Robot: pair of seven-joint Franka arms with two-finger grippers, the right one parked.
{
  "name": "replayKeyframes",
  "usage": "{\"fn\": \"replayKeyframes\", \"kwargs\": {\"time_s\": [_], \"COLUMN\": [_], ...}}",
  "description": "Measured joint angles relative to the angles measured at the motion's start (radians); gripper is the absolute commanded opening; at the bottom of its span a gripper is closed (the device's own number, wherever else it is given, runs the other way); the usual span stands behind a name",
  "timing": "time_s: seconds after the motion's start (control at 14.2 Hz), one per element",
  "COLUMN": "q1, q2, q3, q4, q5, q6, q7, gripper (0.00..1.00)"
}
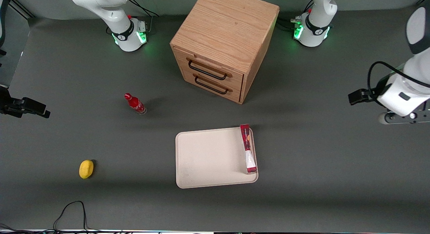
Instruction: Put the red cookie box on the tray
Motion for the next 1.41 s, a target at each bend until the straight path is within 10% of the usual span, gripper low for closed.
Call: {"fn": "replayKeyframes", "kwargs": {"time_s": [1.41], "q1": [0.045], "q2": [-0.111], "q3": [0.016], "q4": [-0.123], "q5": [-0.081], "q6": [0.094], "q7": [0.082], "gripper": [1.0]}}
